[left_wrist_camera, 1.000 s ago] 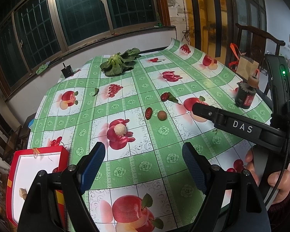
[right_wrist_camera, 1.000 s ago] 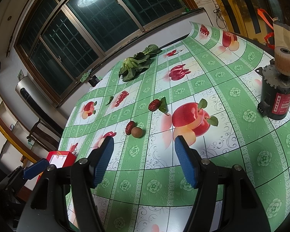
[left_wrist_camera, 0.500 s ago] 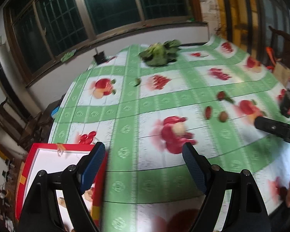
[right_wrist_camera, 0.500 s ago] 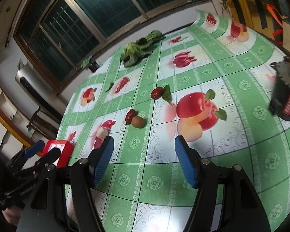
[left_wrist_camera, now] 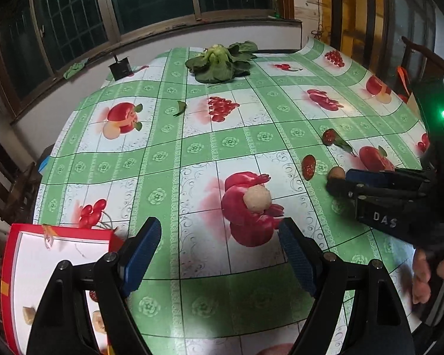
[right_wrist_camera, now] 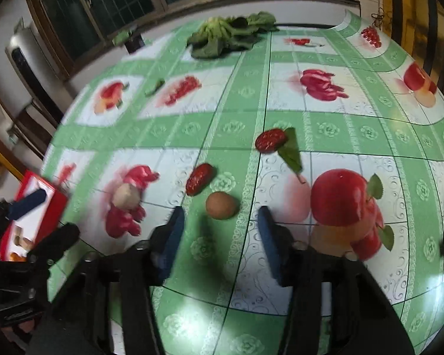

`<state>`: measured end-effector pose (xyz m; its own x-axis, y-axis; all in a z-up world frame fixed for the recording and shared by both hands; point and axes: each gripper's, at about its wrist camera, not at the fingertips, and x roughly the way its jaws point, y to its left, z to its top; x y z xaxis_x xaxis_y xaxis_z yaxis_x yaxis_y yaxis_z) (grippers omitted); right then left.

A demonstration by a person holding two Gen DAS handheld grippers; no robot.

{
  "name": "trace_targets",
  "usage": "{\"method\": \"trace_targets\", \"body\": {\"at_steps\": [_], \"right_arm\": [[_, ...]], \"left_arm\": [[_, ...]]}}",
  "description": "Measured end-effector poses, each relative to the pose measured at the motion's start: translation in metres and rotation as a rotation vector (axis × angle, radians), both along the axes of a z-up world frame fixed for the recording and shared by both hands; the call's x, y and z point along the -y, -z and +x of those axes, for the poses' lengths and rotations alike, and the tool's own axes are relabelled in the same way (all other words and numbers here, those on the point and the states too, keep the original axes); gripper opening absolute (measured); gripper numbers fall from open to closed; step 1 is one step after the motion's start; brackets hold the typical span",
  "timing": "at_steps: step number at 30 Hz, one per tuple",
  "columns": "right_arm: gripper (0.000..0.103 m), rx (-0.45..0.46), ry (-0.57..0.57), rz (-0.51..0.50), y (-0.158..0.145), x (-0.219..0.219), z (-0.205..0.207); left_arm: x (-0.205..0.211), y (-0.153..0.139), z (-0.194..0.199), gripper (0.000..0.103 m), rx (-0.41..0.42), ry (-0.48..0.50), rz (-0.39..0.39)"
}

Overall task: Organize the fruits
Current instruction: 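Grasp a brown ball with the right gripper while the left gripper grasps a beige cake, then carry the cake with the left gripper while the right gripper carries the ball over the tray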

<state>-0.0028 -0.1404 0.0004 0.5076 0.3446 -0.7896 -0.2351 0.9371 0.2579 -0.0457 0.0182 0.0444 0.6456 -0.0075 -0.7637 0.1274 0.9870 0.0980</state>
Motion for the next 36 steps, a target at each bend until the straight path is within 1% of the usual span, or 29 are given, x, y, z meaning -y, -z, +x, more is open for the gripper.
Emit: {"method": "trace_targets", "body": {"at_steps": [1,2,3,4,7,10,11,12,13,14,15,16,17,19,20,23,25,28,30,33,36], "right_arm": [[0.027,0.035,0.006,-0.055,0.001,-0.005,-0.001],[0.022,0.041,0.002,-0.091,0.002,-0.009,-0.002],[0.022,0.058,0.001,-0.117,0.002,-0.011,-0.004],[0.022,0.059,0.002,-0.114,0.002,-0.009,-0.006],[0.022,0.049,0.032,-0.058,0.001,0.005,-0.006],[0.022,0.056,0.063,0.073,-0.007,0.028,-0.011],[0.022,0.061,0.074,0.119,-0.01,0.035,-0.012],[0.022,0.068,0.086,0.156,-0.013,0.042,-0.015],[0.022,0.075,0.093,0.178,-0.015,0.045,-0.018],[0.022,0.085,0.101,0.198,-0.017,0.048,-0.02],[0.022,0.095,0.11,0.212,-0.019,0.05,-0.023],[0.022,0.104,0.119,0.228,-0.021,0.054,-0.027],[0.022,0.115,0.128,0.245,-0.022,0.058,-0.031],[0.022,0.136,0.15,0.272,-0.025,0.066,-0.039],[0.022,0.139,0.152,0.284,-0.026,0.068,-0.043],[0.022,0.138,0.139,0.3,-0.026,0.07,-0.052],[0.022,0.131,0.117,0.309,-0.025,0.065,-0.057],[0.022,0.132,0.075,0.319,-0.027,0.048,-0.066],[0.022,0.137,0.031,0.337,-0.031,0.029,-0.073],[0.022,0.149,-0.05,0.367,-0.037,-0.009,-0.088],[0.022,0.161,-0.157,0.359,-0.043,-0.06,-0.108]], "left_arm": [[0.001,0.001,0.002,0.082,-0.005,0.006,-0.007],[0.003,0.001,0.004,0.082,-0.01,0.009,-0.011],[0.004,0.001,0.006,0.082,-0.012,0.012,-0.012],[0.007,0.001,0.009,0.082,-0.012,0.018,-0.012],[0.016,0.006,0.02,0.082,-0.022,0.035,-0.001],[0.021,0.018,0.036,0.082,-0.064,0.038,-0.004],[0.021,0.025,0.041,0.08,-0.086,0.03,-0.002],[0.019,0.031,0.046,0.068,-0.105,0.01,-0.002],[0.016,0.037,0.049,0.061,-0.125,-0.001,-0.027],[0.013,0.037,0.049,0.051,-0.11,-0.001,-0.078],[0.011,0.037,0.049,0.042,-0.114,-0.005,-0.095],[0.01,0.036,0.048,0.032,-0.109,-0.002,-0.096],[0.01,0.036,0.046,0.025,-0.108,0.001,-0.099],[0.006,0.032,0.04,0.025,-0.105,-0.004,-0.131],[0.004,0.029,0.036,0.025,-0.097,-0.003,-0.139],[-0.002,0.009,0.014,0.025,-0.03,0.001,-0.144],[-0.01,-0.012,-0.008,0.025,0.026,0.008,-0.173],[-0.026,-0.039,-0.038,0.026,0.109,-0.008,-0.187],[-0.044,-0.055,-0.062,0.026,0.171,-0.038,-0.193],[-0.068,-0.068,-0.087,0.026,0.235,-0.091,-0.167],[-0.097,-0.07,-0.11,0.026,0.26,-0.154,-0.139]]}}
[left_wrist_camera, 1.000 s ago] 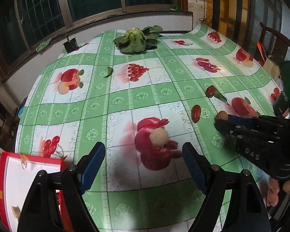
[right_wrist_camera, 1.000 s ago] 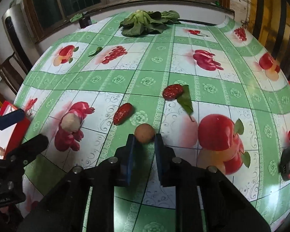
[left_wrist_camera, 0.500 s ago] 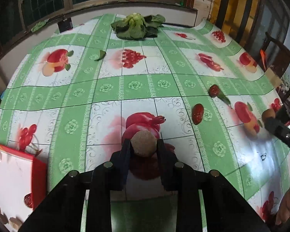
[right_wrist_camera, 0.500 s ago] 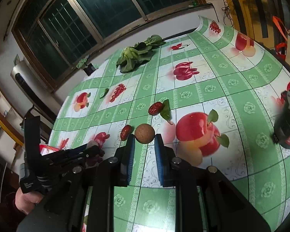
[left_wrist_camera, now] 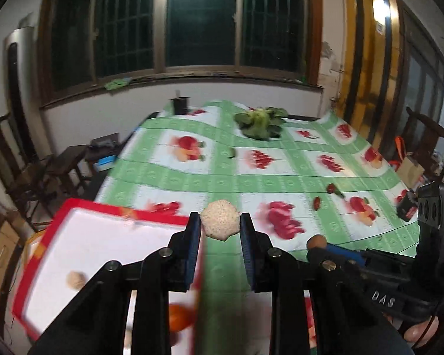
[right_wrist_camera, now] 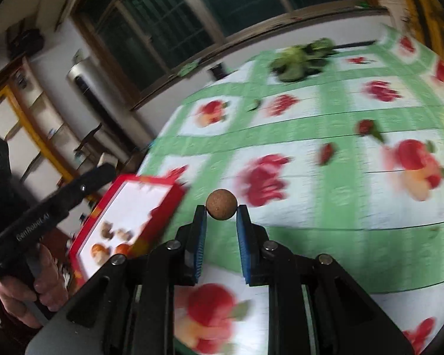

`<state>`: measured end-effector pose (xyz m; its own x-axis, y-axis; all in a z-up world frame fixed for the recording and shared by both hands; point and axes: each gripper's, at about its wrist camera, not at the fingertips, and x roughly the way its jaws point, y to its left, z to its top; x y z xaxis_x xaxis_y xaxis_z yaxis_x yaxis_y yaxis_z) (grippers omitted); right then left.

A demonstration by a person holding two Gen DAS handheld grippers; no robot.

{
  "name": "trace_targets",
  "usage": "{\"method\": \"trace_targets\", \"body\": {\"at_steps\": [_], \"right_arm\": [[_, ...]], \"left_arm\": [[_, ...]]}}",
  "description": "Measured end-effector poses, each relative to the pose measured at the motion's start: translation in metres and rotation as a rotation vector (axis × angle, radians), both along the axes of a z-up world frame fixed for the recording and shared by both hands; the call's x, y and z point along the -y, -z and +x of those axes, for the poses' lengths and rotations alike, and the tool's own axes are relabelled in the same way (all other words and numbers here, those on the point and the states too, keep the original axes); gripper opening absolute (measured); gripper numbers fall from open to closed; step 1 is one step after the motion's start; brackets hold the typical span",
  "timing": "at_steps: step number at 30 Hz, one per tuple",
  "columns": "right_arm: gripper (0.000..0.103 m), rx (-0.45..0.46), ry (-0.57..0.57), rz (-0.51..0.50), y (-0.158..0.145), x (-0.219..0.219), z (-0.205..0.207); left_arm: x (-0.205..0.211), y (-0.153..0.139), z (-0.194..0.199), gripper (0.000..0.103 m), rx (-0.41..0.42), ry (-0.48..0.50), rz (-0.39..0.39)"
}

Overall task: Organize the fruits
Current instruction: 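Carry the cake with the left gripper while the right gripper carries the ball over the tray, then open both grippers to drop the cake and ball into the tray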

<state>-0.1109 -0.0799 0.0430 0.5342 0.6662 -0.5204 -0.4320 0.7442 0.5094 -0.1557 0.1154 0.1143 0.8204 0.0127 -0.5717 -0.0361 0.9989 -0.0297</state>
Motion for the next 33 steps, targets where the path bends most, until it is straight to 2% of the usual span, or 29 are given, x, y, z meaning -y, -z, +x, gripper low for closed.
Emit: {"method": "trace_targets", "body": {"at_steps": [4,11,20,28,32,33], "right_arm": [[0.022,0.027,-0.143,-0.035,-0.006,-0.065,-0.027],[0.022,0.042,-0.256,-0.081,-0.008,-0.126,-0.047],[0.022,0.032,-0.257,-0.138,-0.004,-0.152,-0.051],[0.023,-0.014,-0.236,-0.215,0.009,-0.172,-0.04],[0.023,0.016,-0.228,-0.248,0.008,-0.179,-0.042],[0.024,0.007,-0.232,-0.241,0.008,-0.179,-0.042]], "left_arm": [[-0.04,0.009,-0.022,0.026,-0.016,-0.096,0.014],[-0.078,0.022,-0.04,0.026,-0.026,-0.183,0.01],[-0.09,0.032,-0.041,0.026,-0.028,-0.183,0.017],[-0.09,0.051,-0.03,0.026,-0.104,-0.189,0.052],[-0.091,0.051,-0.03,0.027,-0.117,-0.211,0.054],[-0.09,0.05,-0.03,0.03,-0.118,-0.212,0.052]]}}
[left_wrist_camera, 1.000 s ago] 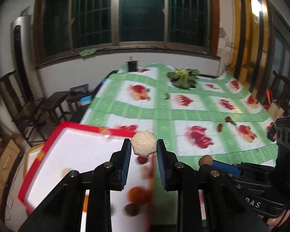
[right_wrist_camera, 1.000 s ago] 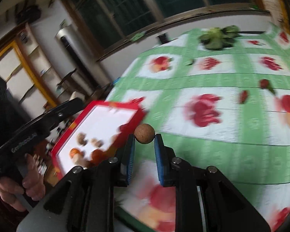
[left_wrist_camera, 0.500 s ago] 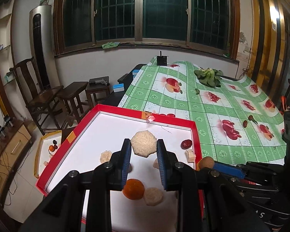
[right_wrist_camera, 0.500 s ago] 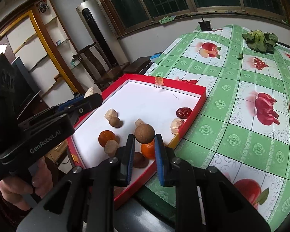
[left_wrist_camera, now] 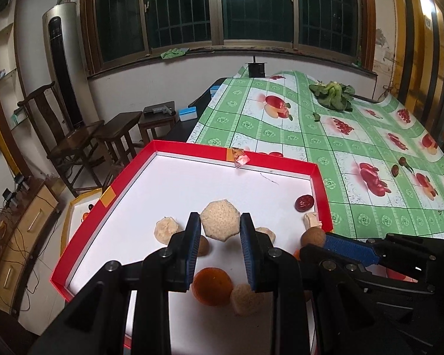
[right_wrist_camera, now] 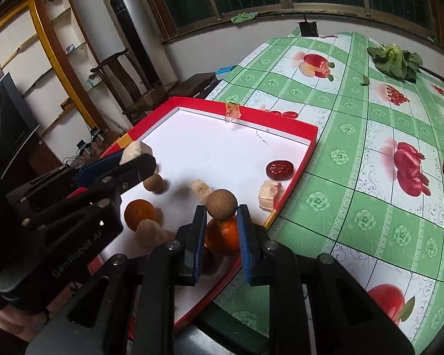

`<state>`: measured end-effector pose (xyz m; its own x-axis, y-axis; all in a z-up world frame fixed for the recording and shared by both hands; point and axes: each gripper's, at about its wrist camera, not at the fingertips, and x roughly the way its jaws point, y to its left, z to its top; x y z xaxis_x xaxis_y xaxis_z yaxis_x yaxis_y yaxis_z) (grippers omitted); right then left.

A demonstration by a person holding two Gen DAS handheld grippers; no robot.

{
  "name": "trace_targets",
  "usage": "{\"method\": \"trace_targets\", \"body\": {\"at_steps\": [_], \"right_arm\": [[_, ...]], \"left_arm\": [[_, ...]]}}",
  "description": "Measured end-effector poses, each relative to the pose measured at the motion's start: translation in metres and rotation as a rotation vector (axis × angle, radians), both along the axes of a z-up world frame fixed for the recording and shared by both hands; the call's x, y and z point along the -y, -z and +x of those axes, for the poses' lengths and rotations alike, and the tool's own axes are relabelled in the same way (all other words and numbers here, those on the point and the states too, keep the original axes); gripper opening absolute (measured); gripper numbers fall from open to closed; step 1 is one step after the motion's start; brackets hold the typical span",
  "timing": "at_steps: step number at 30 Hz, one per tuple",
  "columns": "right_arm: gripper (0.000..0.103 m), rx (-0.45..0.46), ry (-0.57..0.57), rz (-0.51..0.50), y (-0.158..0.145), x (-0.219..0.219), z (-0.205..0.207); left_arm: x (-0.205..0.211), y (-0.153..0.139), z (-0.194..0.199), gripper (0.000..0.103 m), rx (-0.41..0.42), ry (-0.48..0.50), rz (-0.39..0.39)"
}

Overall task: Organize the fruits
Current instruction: 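Open both grippers to drop the cake and ball into the tray, then move both open grippers back over the dates on the tablecloth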

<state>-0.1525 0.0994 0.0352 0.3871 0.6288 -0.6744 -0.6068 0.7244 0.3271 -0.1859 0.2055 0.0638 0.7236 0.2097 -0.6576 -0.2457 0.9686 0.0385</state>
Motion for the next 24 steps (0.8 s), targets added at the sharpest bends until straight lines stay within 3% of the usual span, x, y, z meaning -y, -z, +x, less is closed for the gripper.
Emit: {"method": "trace_targets", "body": {"at_steps": [1,3,4,6,8,14,24], "right_arm": [[0.024,-0.015,-0.008,0.015,-0.001,0.001,0.001],[0.029,-0.041,-0.021,0.06,-0.005,0.007,0.002],[0.031,-0.038,-0.009,0.081,-0.009,0.014,0.003],[0.051,-0.017,0.018,0.126,-0.017,0.028,0.005],[0.062,-0.004,0.065,0.196,-0.025,0.05,0.007],[0.063,0.048,0.21,0.225,-0.036,0.112,0.017],[0.063,0.049,0.476,0.287,-0.038,0.232,0.033]], "left_arm": [[0.001,-0.003,-0.001,0.034,0.005,-0.002,0.001],[0.004,-0.007,-0.001,0.056,0.015,-0.013,0.013],[0.007,-0.012,-0.003,0.06,0.033,-0.013,0.021],[0.013,-0.018,-0.003,0.065,0.054,-0.003,0.031],[0.023,-0.025,-0.003,0.067,0.071,0.017,0.045],[0.07,-0.036,0.002,0.07,0.092,0.127,0.081],[0.16,-0.051,0.011,0.078,0.101,0.336,0.115]]}}
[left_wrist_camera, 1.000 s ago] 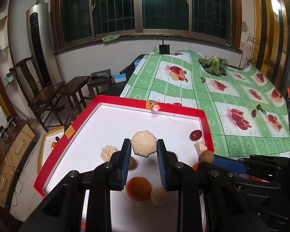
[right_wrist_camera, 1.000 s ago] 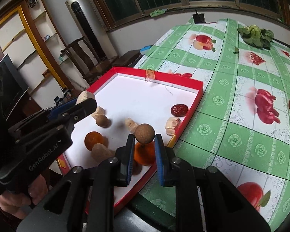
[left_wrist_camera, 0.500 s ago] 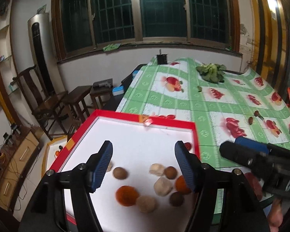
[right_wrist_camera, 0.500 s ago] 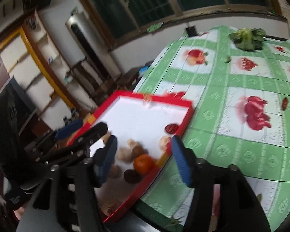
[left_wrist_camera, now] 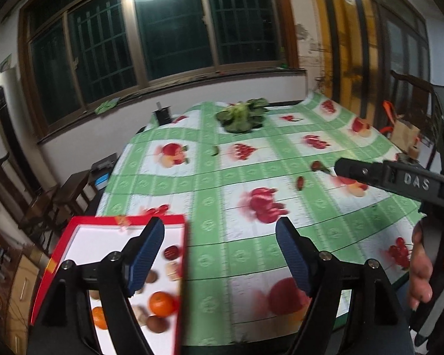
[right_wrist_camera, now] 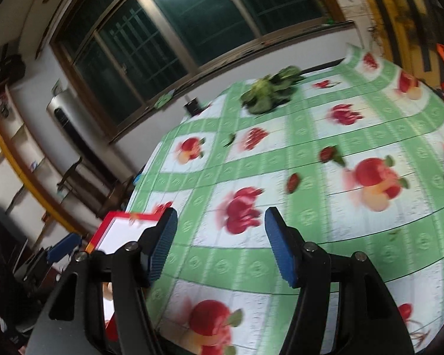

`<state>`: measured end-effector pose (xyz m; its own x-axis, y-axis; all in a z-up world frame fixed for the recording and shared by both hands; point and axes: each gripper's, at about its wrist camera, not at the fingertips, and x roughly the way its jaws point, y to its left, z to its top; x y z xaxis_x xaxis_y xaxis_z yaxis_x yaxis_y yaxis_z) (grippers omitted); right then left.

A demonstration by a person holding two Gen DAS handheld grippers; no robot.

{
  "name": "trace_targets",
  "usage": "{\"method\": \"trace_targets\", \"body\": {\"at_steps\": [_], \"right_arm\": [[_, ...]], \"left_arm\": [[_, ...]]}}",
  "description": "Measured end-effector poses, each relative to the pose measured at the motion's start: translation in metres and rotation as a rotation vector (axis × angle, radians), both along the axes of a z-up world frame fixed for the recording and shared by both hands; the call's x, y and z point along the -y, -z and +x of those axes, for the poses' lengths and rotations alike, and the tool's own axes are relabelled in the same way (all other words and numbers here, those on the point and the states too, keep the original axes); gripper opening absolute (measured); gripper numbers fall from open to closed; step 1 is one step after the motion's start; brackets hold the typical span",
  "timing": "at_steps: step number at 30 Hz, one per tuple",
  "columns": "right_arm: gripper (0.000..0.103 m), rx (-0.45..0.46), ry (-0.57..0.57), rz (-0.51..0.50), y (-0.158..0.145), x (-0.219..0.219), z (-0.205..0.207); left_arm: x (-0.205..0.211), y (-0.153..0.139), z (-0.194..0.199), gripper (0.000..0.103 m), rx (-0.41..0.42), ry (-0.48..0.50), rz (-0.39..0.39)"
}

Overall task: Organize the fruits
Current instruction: 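Move both open grippers back over the dates on the tablecloth, then grasp a red date with the right gripper while the left gripper grasps another date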

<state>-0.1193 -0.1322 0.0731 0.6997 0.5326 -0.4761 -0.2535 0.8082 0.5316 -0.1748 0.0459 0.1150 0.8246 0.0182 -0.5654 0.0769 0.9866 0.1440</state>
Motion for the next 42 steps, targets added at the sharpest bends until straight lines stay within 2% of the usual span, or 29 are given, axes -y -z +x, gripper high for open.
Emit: {"method": "trace_targets", "body": {"at_steps": [5,10,14,17,21,25,30,31,34,35,38,42], "right_arm": [[0.063,-0.005,0.102,0.007,-0.002,0.048,0.005],[0.063,-0.051,0.171,-0.041,0.005,0.088,0.019],[0.063,-0.121,0.201,-0.072,0.018,0.116,0.038],[0.063,-0.146,0.208,-0.107,0.024,0.127,0.055],[0.063,-0.172,0.179,-0.102,0.028,0.125,0.087],[0.063,-0.205,0.131,-0.094,0.036,0.1,0.124],[0.062,-0.284,0.1,-0.142,0.055,0.06,0.161],[0.06,-0.293,0.106,-0.158,0.058,0.053,0.165],[0.043,-0.349,0.106,-0.211,0.069,0.037,0.178],[0.035,-0.367,0.1,-0.222,0.073,0.033,0.181],[0.022,-0.344,0.138,-0.309,0.074,0.025,0.182],[0.02,-0.324,0.142,-0.341,0.074,0.024,0.18]], "left_arm": [[0.047,0.0,0.018,0.082,-0.039,0.131,-0.006],[0.087,0.021,0.056,0.084,-0.14,0.235,0.0],[0.098,0.043,0.085,0.084,-0.228,0.244,0.02],[0.09,0.046,0.086,0.084,-0.236,0.241,-0.01],[0.073,0.048,0.092,0.084,-0.24,0.224,-0.028],[0.055,0.052,0.103,0.084,-0.25,0.205,-0.048],[0.039,0.056,0.114,0.084,-0.257,0.185,-0.085],[0.036,0.056,0.116,0.084,-0.256,0.18,-0.091],[0.032,0.058,0.12,0.084,-0.257,0.176,-0.096],[0.033,0.059,0.122,0.084,-0.258,0.178,-0.094],[0.034,0.06,0.126,0.084,-0.253,0.185,-0.08],[0.041,0.066,0.136,0.084,-0.279,0.196,-0.079]]}}
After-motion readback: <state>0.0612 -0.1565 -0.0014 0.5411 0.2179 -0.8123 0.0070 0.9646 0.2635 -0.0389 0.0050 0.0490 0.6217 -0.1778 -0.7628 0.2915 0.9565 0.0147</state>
